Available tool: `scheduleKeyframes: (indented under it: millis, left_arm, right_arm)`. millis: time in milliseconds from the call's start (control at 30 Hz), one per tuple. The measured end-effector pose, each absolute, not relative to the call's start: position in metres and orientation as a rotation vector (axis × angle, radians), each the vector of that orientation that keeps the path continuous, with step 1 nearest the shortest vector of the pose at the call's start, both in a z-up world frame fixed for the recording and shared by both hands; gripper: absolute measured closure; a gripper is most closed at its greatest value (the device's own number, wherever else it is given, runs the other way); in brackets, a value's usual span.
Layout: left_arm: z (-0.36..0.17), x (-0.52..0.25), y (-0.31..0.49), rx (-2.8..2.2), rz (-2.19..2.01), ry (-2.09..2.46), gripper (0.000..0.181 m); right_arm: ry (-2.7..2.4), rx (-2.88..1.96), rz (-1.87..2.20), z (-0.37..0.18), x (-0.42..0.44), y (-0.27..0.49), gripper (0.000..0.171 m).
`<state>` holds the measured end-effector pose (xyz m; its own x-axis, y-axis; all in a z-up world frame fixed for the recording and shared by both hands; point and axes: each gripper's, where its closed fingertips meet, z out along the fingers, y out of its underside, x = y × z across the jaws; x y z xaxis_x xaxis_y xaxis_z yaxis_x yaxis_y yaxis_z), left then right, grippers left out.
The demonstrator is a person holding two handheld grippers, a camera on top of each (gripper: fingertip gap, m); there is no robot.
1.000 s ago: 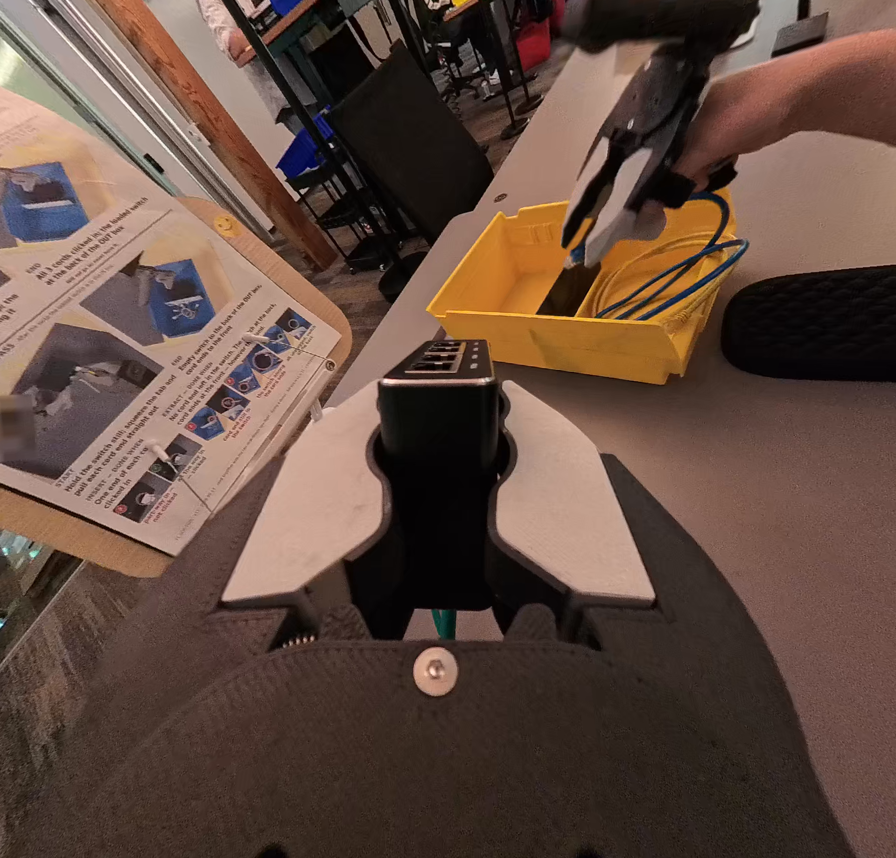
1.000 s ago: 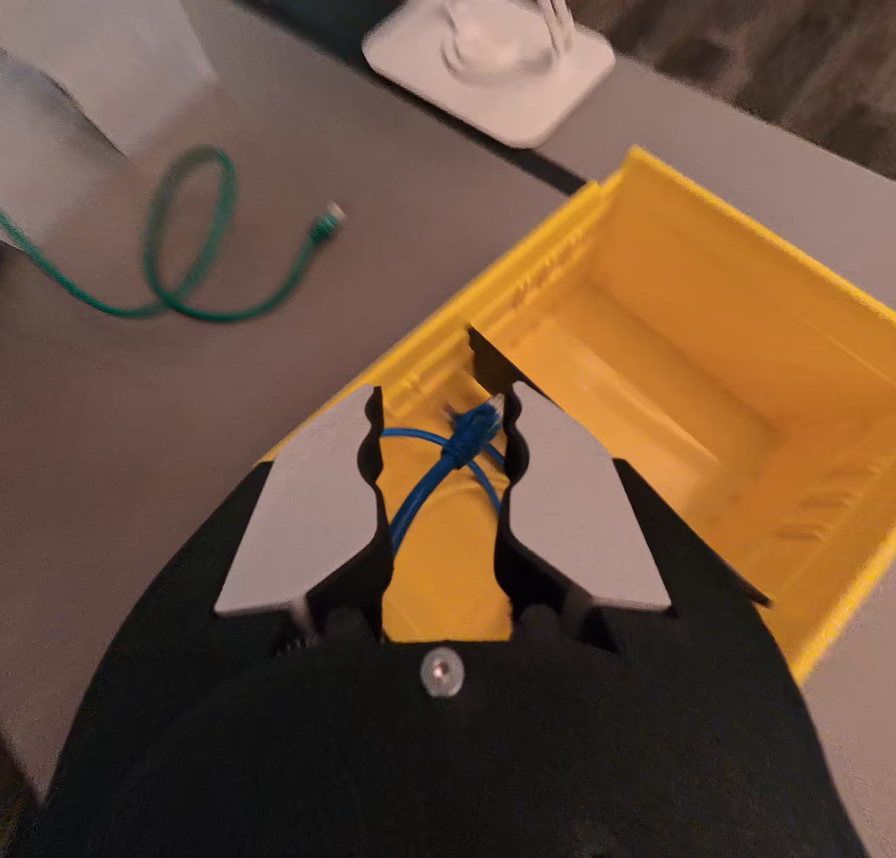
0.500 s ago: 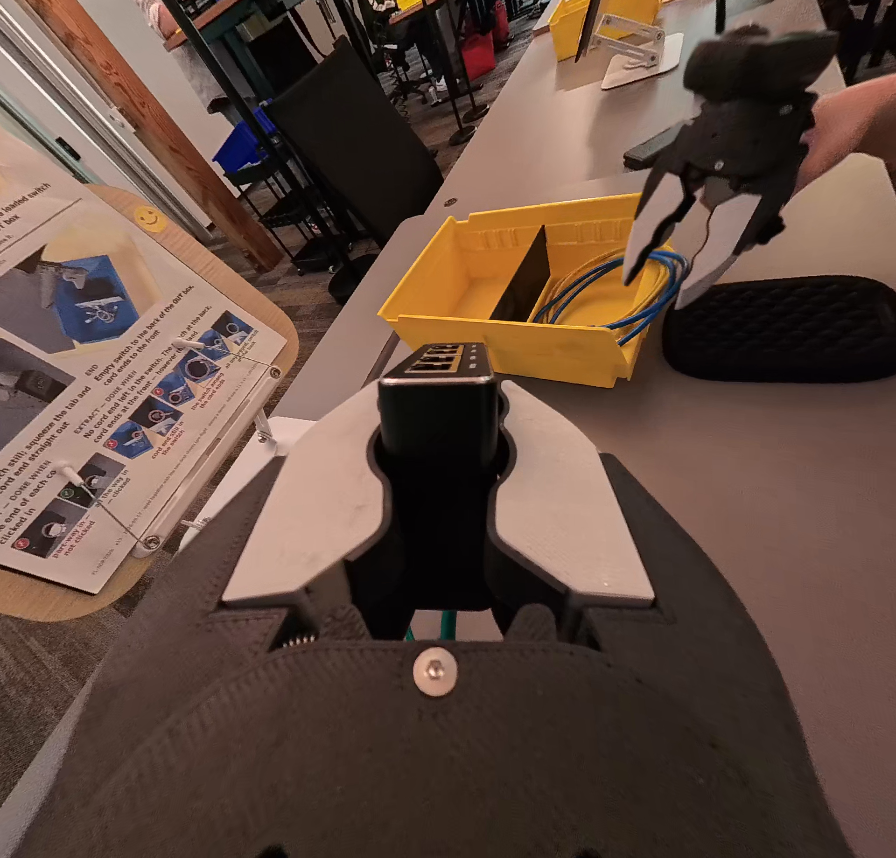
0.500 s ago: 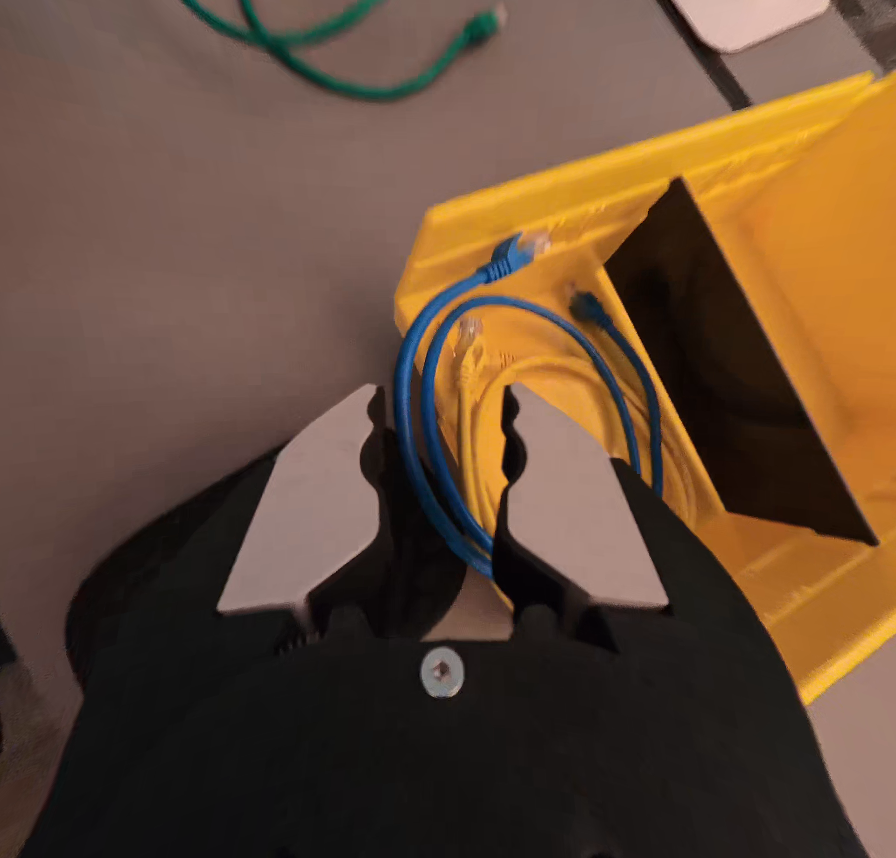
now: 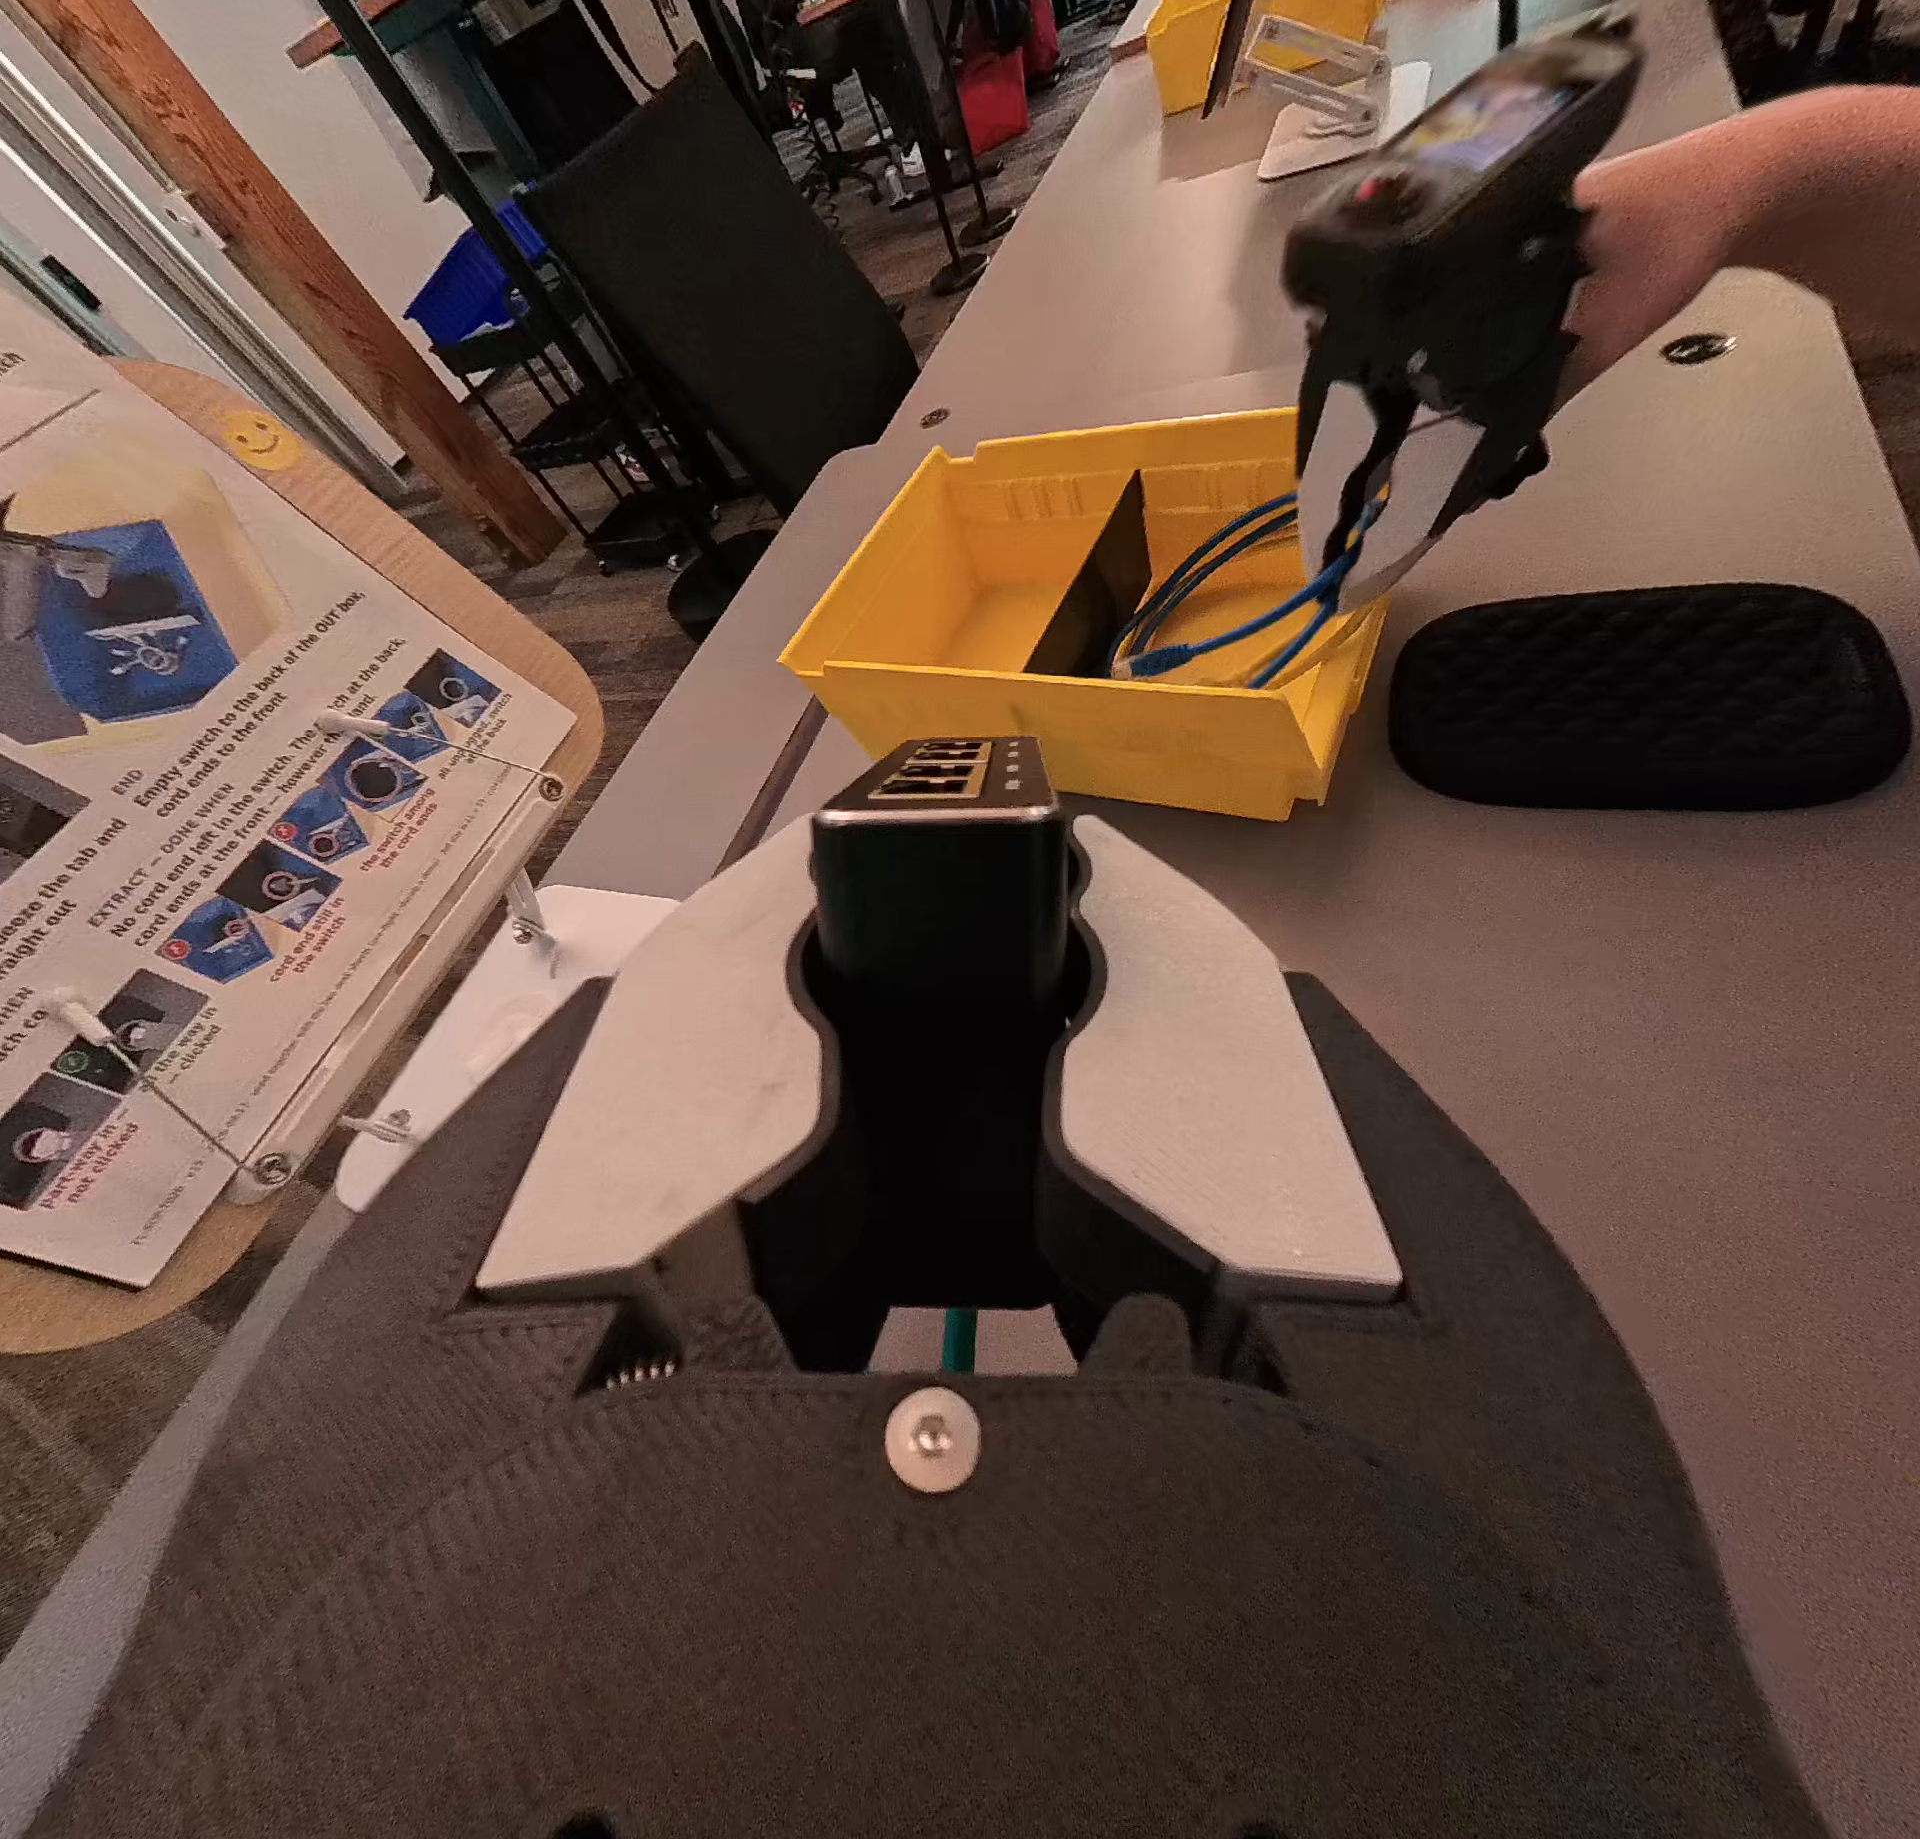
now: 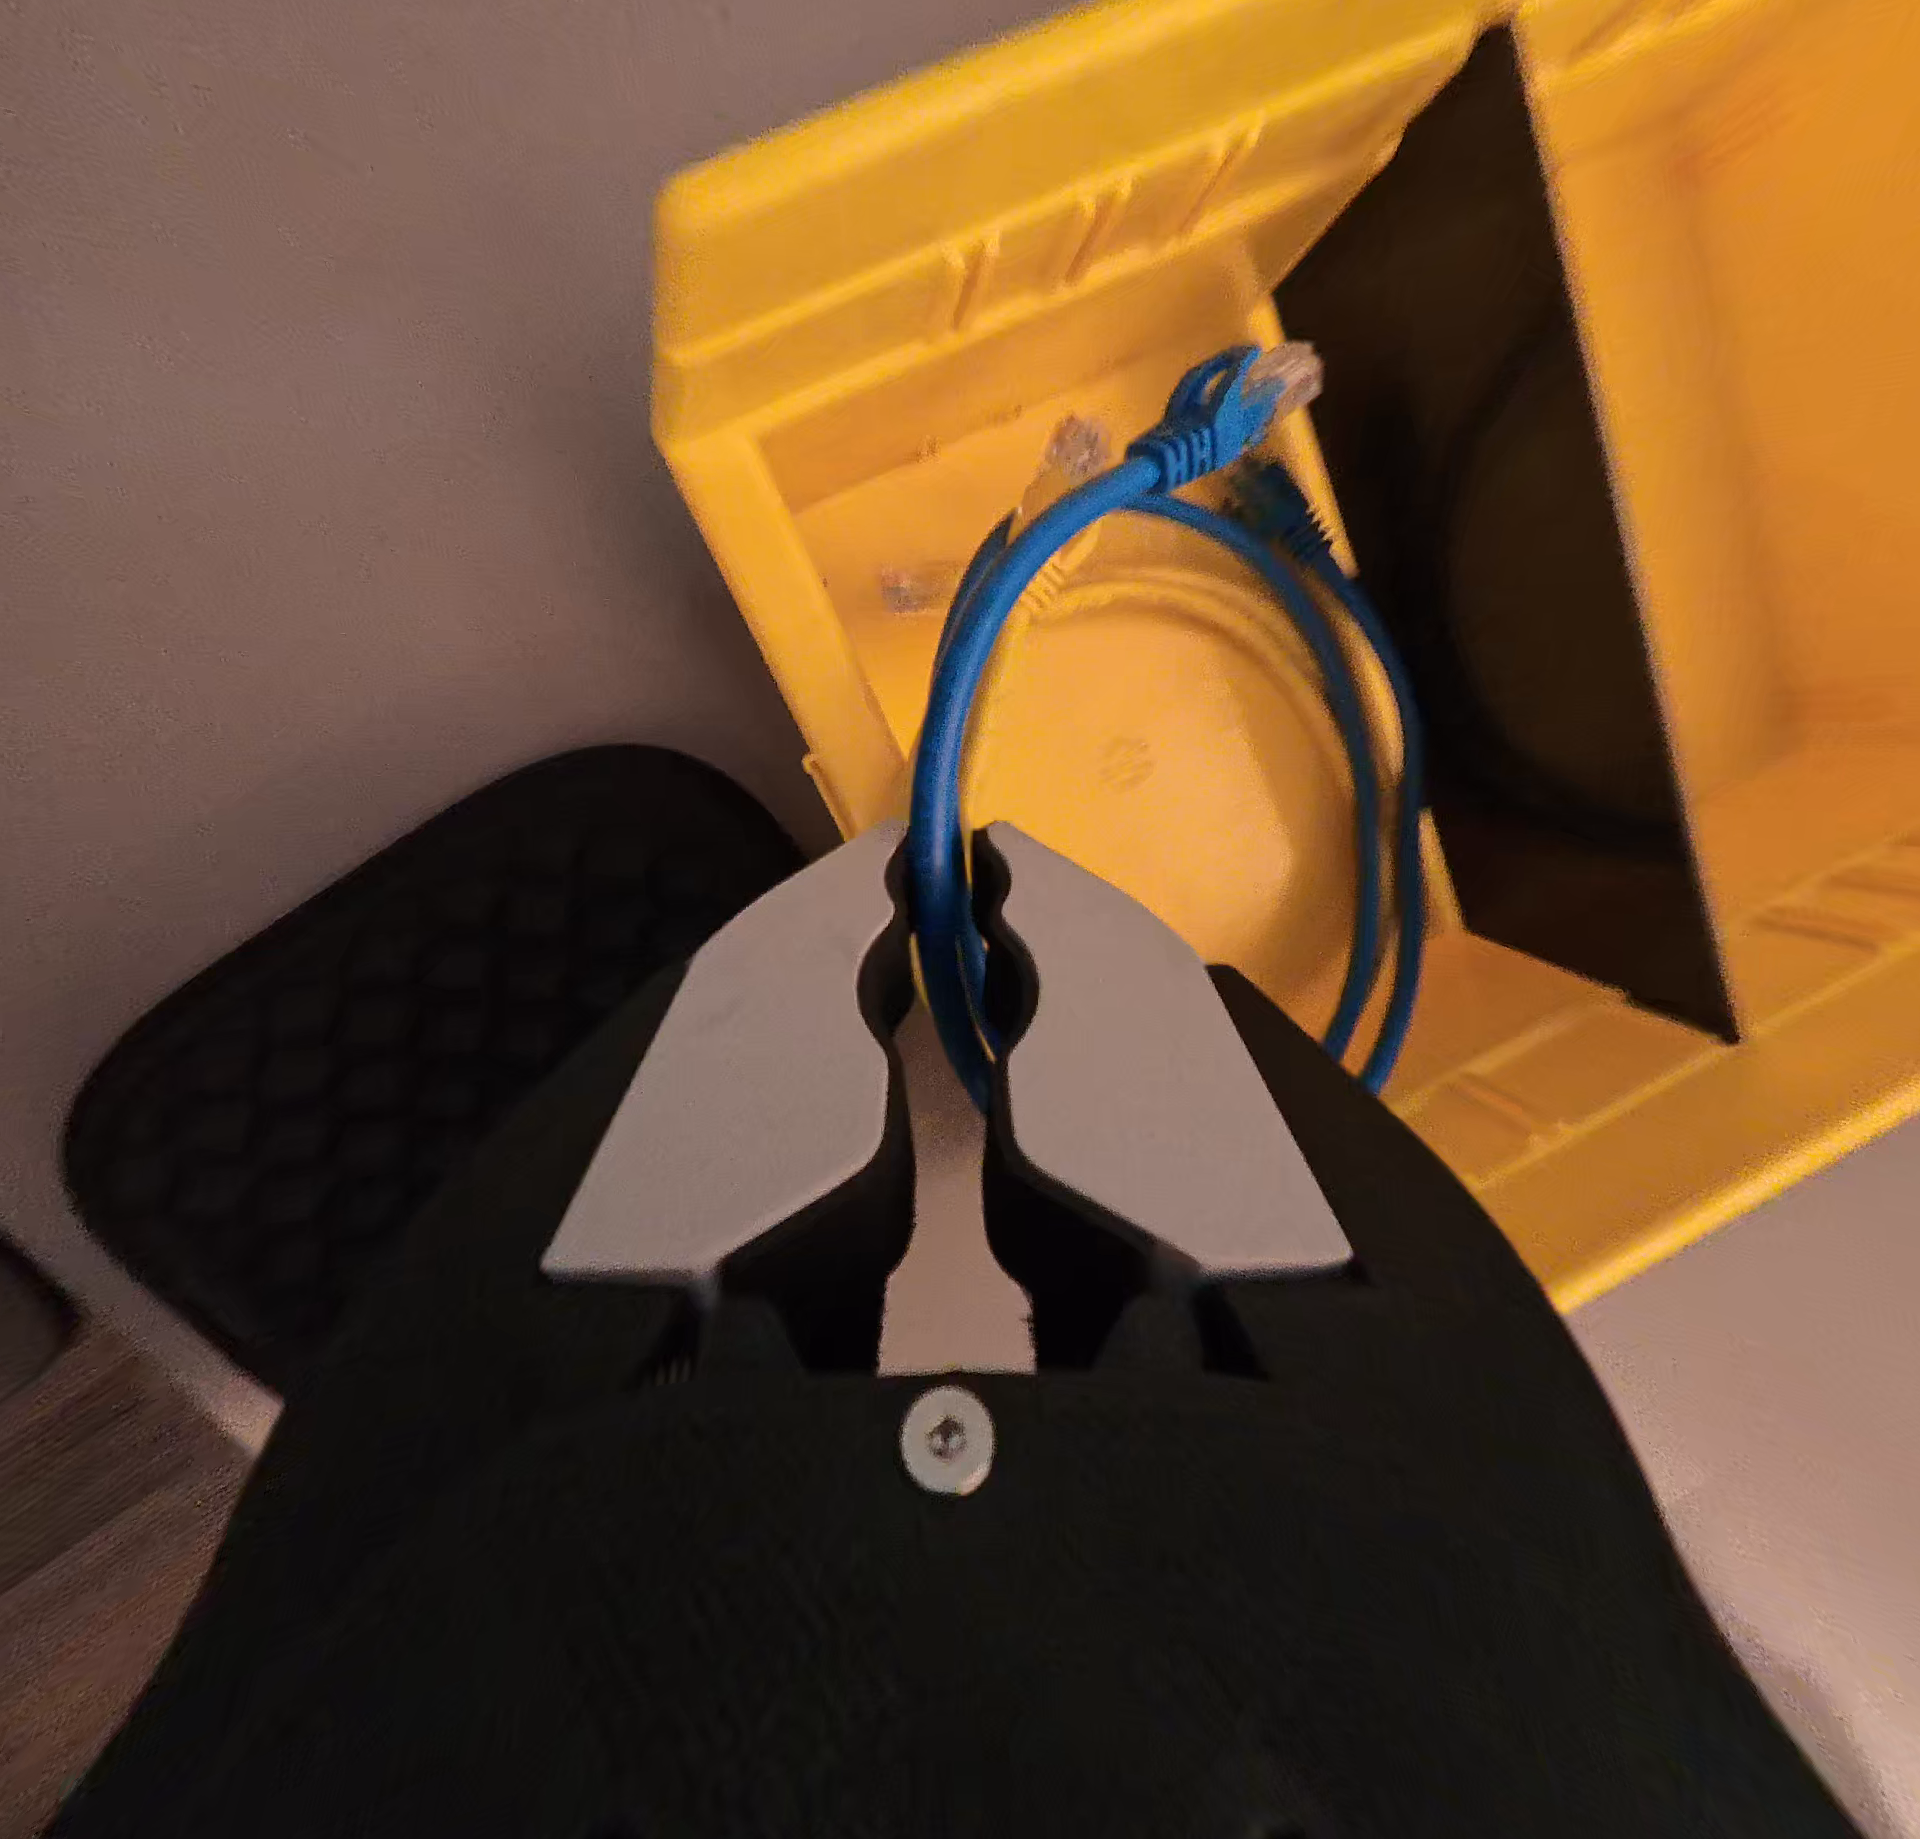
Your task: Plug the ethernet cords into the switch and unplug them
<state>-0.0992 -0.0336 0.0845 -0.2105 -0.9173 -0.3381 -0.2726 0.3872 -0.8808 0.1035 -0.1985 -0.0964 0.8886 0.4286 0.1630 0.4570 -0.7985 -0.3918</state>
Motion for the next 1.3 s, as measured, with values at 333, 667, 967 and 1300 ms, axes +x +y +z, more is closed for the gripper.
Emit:
scheduleKeyframes:
  millis: [333,667,967,1300]
  left_arm:
    - [0.101,-0.113,-0.041,-1.085,-1.246,1.705,0.145]
    - [0.099,-0.110,-0.054,-1.065,-1.460,1.731,0.145]
    - [0.127,-0.113,-0.020,-1.075,-1.743,1.407,0.127]
    - [0.168,-0.185,0.088,-1.304,-2.237,0.752,0.126]
  right_arm:
    - [-0.597,-2.225,-0.058,-0.019,0.058,-0.142,0.124]
    - [-0.612,-1.480,0.604,0.092,-0.114,-0.052,0.119]
    - [-0.585,-1.648,0.974,0.063,-0.110,-0.018,0.139]
    - [-0.429,-1.674,1.077,0.045,-0.082,0.007,0.139]
